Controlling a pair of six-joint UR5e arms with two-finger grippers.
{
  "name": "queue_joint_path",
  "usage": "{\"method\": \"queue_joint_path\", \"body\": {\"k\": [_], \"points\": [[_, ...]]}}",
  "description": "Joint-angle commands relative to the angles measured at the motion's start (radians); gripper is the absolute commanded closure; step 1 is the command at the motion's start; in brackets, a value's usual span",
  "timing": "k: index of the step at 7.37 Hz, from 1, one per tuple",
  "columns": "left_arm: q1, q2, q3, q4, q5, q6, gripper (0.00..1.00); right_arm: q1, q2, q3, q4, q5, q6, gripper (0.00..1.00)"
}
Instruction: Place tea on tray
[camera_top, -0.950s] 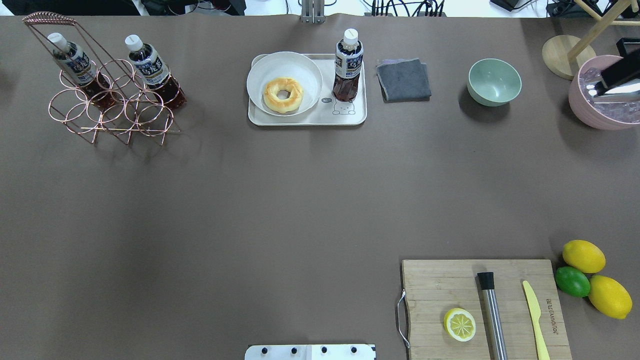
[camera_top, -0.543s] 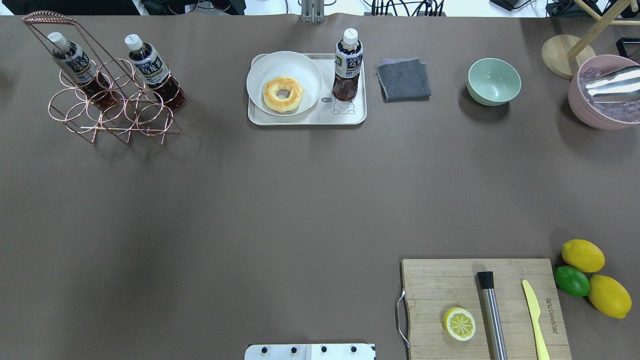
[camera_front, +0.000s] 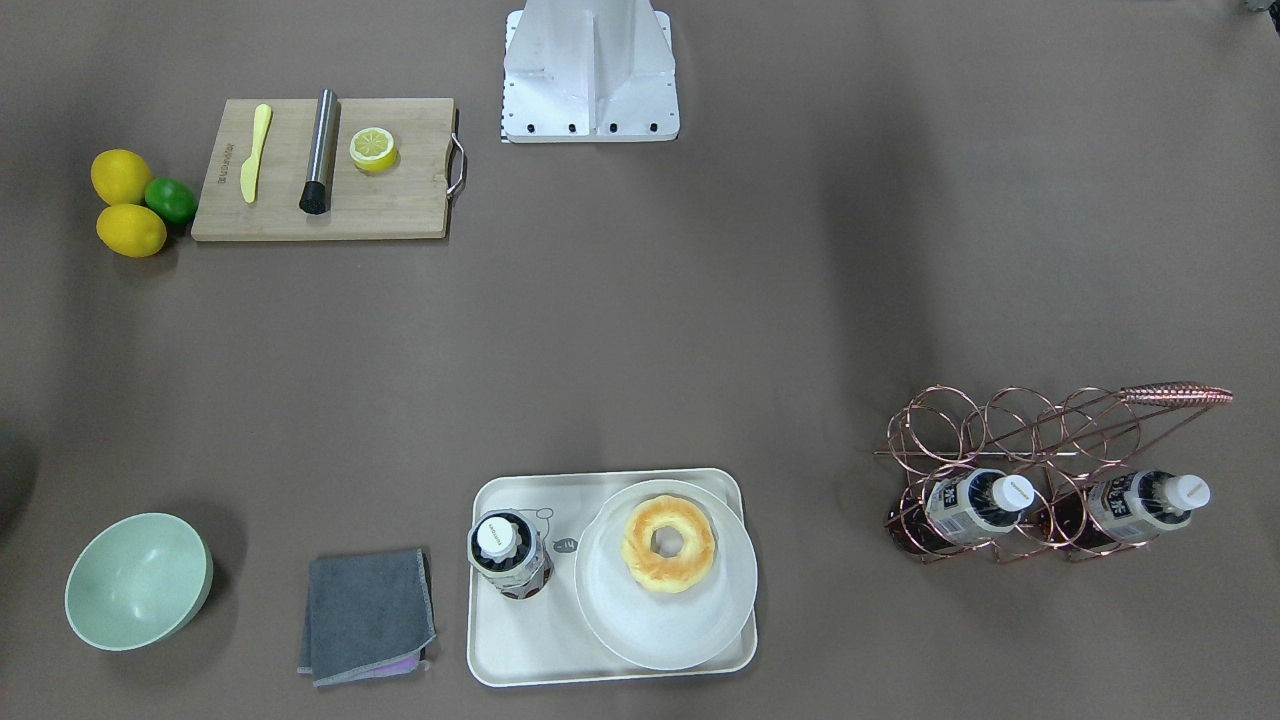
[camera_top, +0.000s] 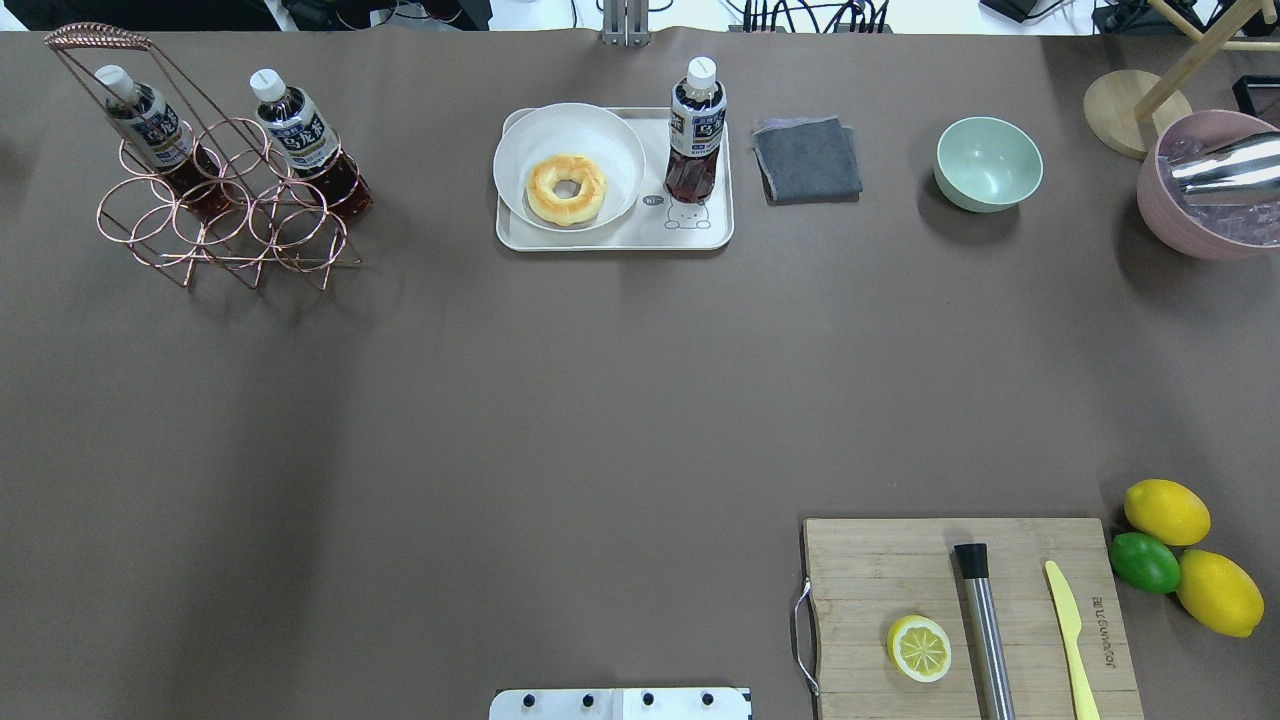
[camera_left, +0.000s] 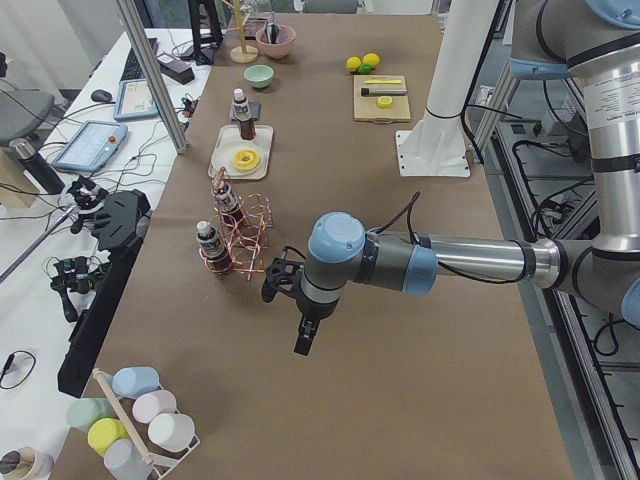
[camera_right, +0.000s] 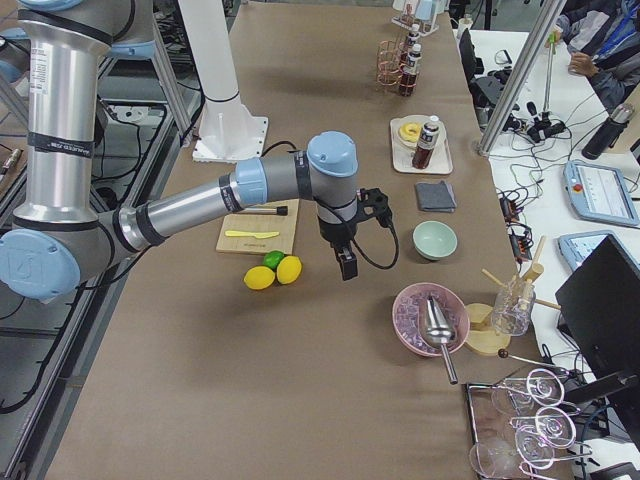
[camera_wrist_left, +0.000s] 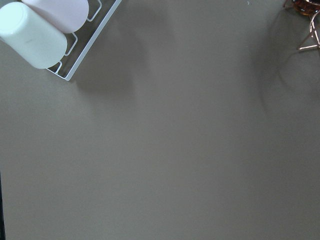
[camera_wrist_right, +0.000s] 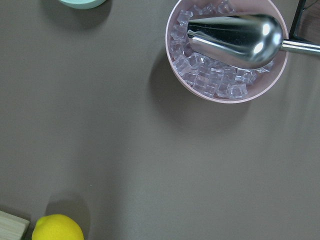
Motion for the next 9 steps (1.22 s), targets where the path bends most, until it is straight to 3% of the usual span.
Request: {"method": "queue_joint_path", "body": {"k": [1, 3, 9], "points": [[-0.002, 0.008, -0.002, -0.017, -0.002, -0.007, 0.03, 0.008, -0.006, -0.040, 0.001, 0.002, -0.023, 0.00], [-0.015, 0.008, -0.059, -0.008, -0.007, -0.014, 0.03, 0.010, -0.006, -0.069, 0.005, 0.000, -0.059, 0.00], [-0.017, 0.016, -0.058, -0.010, -0.011, -0.010, 0.03, 0.014, -0.004, -0.080, 0.007, 0.003, -0.058, 0.00]]}}
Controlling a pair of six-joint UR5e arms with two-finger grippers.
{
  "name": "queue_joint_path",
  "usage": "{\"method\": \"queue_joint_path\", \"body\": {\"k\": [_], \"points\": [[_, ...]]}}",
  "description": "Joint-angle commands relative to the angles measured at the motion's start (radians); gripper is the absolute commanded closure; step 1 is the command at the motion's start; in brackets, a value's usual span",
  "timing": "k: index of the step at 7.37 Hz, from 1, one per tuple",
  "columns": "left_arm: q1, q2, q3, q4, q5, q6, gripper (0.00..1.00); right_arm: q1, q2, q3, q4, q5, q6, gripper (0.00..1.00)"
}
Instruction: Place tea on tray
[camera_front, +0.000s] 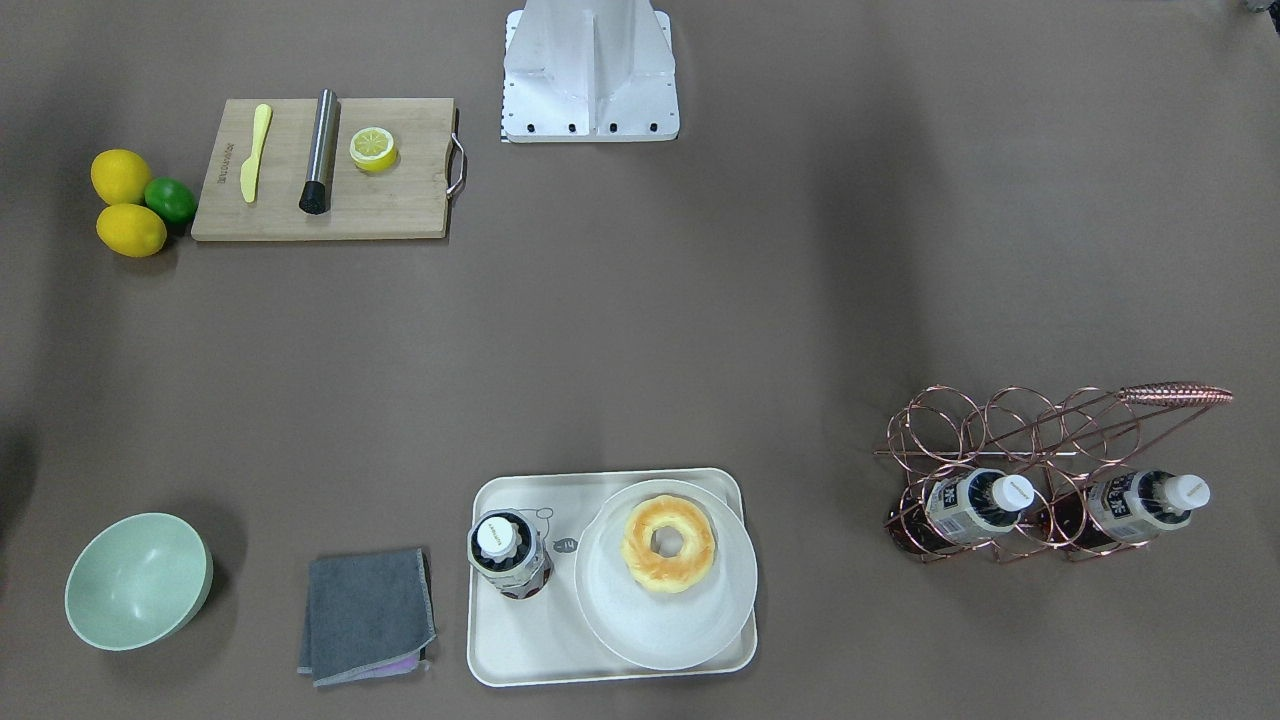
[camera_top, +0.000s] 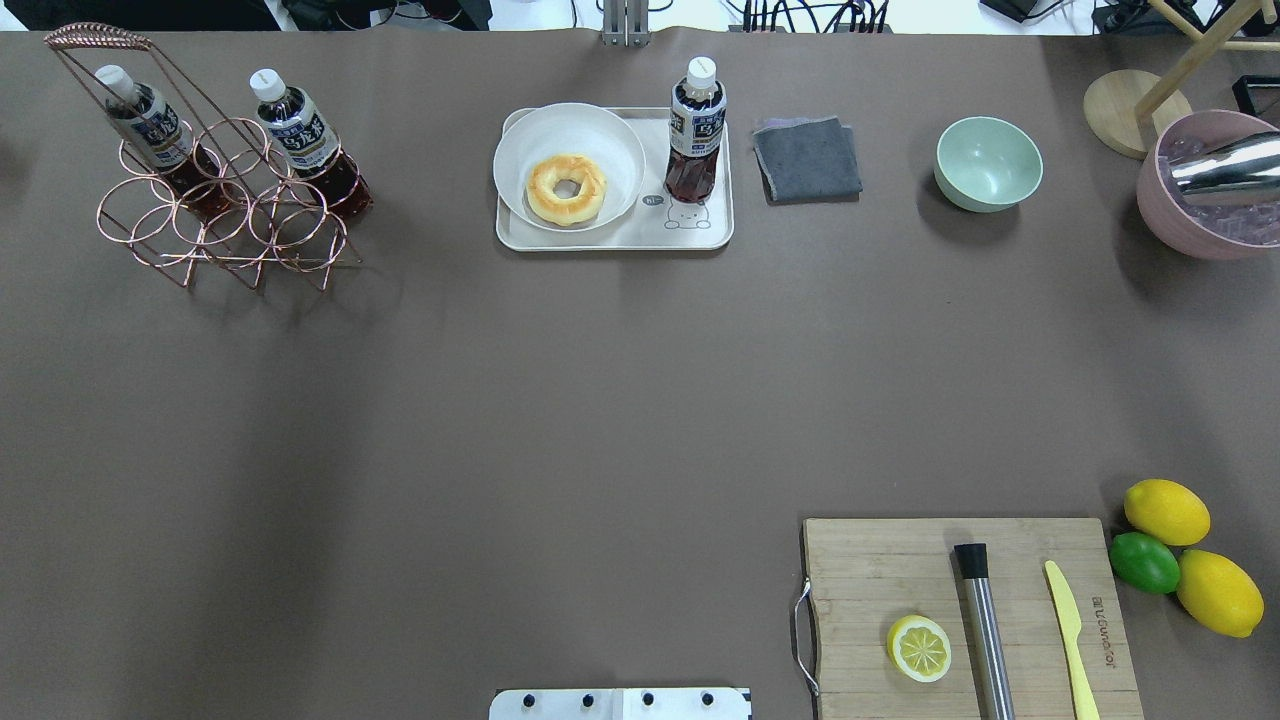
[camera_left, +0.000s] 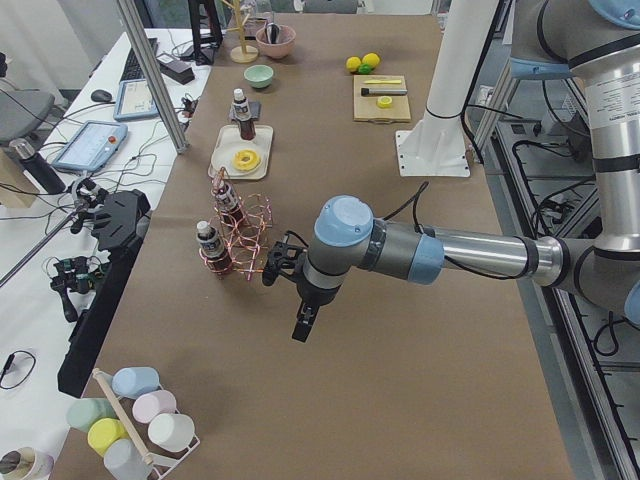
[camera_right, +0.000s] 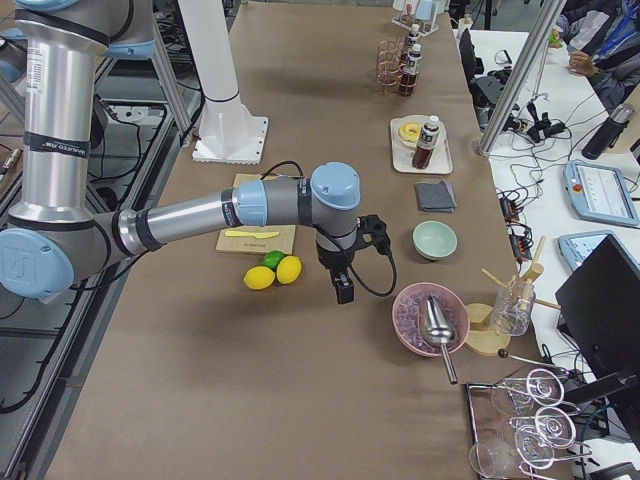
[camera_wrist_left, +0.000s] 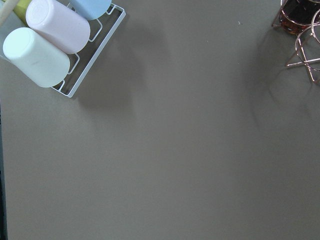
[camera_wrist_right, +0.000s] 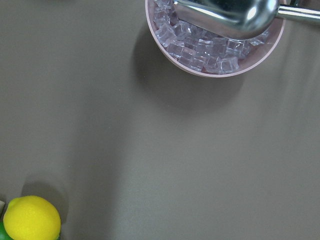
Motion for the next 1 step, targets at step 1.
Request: {"method": "queue_joint_path", "body": {"k": [1], "points": [[0.000, 0.017, -0.006, -0.002, -0.002, 0.000, 0.03, 0.002, -0.002, -0.002, -0.001, 0.000, 0.000, 0.00]]}}
